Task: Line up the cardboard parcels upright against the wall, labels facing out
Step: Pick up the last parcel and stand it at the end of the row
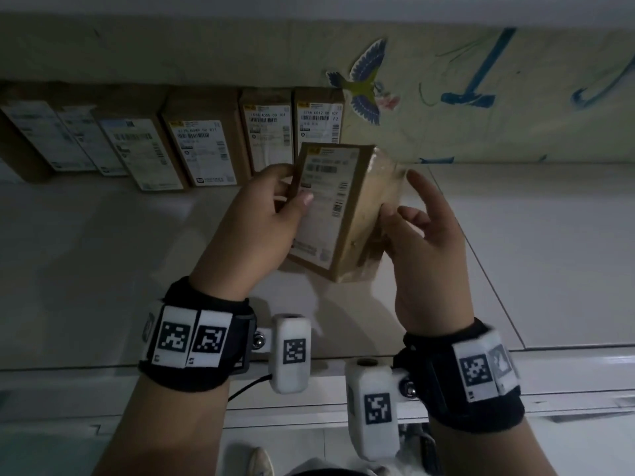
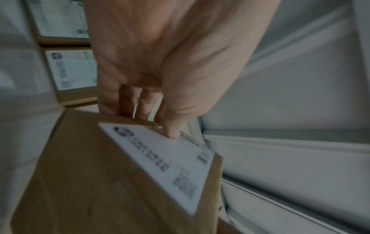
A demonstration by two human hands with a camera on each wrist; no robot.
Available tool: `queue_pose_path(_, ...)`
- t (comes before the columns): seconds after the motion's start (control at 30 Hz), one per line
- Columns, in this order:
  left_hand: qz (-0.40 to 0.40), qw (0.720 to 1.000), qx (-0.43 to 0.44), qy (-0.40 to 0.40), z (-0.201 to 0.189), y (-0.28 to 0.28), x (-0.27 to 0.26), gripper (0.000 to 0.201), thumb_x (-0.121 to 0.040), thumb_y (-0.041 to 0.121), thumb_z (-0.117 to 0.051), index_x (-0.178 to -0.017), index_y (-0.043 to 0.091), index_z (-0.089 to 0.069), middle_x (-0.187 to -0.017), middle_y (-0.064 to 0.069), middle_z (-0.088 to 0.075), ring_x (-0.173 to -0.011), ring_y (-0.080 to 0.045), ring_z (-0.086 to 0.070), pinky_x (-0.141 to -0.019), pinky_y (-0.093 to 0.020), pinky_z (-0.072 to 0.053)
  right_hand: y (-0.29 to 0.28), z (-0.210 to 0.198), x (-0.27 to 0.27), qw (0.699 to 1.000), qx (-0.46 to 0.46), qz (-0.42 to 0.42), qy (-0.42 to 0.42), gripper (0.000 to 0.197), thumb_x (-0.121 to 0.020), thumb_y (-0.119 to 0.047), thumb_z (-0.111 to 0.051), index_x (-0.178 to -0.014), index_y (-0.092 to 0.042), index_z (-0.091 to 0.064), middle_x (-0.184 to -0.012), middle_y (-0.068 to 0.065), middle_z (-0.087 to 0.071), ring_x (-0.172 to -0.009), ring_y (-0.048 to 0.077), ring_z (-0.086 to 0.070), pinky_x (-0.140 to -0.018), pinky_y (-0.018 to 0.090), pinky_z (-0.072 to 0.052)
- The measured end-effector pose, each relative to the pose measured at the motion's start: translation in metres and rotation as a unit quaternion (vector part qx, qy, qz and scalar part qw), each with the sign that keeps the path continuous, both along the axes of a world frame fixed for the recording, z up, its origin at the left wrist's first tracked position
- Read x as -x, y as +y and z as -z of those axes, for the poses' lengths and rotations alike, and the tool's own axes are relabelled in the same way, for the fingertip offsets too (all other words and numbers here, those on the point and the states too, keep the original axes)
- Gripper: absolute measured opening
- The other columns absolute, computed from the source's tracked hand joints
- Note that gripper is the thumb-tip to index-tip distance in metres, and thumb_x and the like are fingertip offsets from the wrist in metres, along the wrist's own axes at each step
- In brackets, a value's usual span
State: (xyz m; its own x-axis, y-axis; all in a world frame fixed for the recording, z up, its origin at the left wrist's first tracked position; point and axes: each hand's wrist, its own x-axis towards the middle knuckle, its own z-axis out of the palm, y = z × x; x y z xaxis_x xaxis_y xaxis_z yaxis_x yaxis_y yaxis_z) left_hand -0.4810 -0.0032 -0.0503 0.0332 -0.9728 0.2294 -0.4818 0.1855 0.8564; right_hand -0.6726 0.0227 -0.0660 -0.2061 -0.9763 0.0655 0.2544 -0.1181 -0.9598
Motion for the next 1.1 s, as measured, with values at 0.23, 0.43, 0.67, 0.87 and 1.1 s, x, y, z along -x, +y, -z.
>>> queue_pose_path(0.23,0.022,0.995,0.090,0.043,-0.012,0.001,0.008,0.048,-0.090,0.015,-0.080,-0.128,0.041,-0.065,-0.090,0.003,-0.068,-0.089,-0.010,-0.069,-0.086,-0.024,-0.059,0.001,-0.014,0.000,0.999,0.022,-0.038,-0.005,0.080,-0.085,-0.045,-0.073,-0.155,-0.021,-0.041,-0.126,0.011,-0.071,-0.107,0.018,-0.076,-0.085,0.036,-0.065)
queue_pose_path(0.43,0.026,0.992,0.098,0.070,-0.015,-0.005,0.004,0.038,-0.093,-0.001,-0.066,-0.114,0.030,-0.075,-0.092,0.006,-0.072,-0.087,-0.003,-0.073,-0.083,-0.017,-0.056,-0.004,-0.017,0.000,0.996,0.072,-0.016,-0.044,0.054,-0.088,-0.010,-0.079,-0.136,0.000,-0.057,-0.120,0.023,-0.071,-0.105,0.027,-0.076,-0.079,0.029,-0.061)
queue_pose_path(0.67,0.007,0.989,0.142,-0.050,-0.031,-0.020,0.007,0.025,-0.099,0.014,-0.064,-0.121,0.022,-0.075,-0.109,0.012,-0.073,-0.102,0.002,-0.066,-0.083,-0.002,-0.047,-0.029,-0.009,0.010,0.998,0.058,0.032,-0.010,0.080,-0.070,-0.020,-0.093,-0.140,-0.017,-0.055,-0.124,0.020,-0.069,-0.114,0.031,-0.072,-0.087,0.042,-0.063)
queue_pose_path(0.87,0.022,0.982,0.144,-0.117,-0.052,-0.059,0.016,0.025,-0.100,0.023,-0.063,-0.123,0.020,-0.073,-0.116,0.008,-0.071,-0.109,-0.006,-0.065,-0.094,-0.023,-0.053,-0.052,0.000,0.019,0.998,0.042,0.028,0.037,0.074,-0.074,-0.007,-0.091,-0.137,-0.014,-0.053,-0.125,0.010,-0.071,-0.114,0.026,-0.072,-0.092,0.052,-0.062)
queue_pose_path(1.1,-0.001,0.959,0.123,-0.256,-0.060,-0.115,0.019,0.043,-0.091,0.029,-0.076,-0.131,0.014,-0.067,-0.131,-0.008,-0.067,-0.118,-0.025,-0.064,-0.099,-0.039,-0.054,-0.096,0.005,0.029,0.998,0.016,0.024,0.054,0.060,-0.079,-0.006,-0.088,-0.128,-0.014,-0.054,-0.119,0.005,-0.075,-0.105,0.020,-0.077,-0.086,0.050,-0.065)
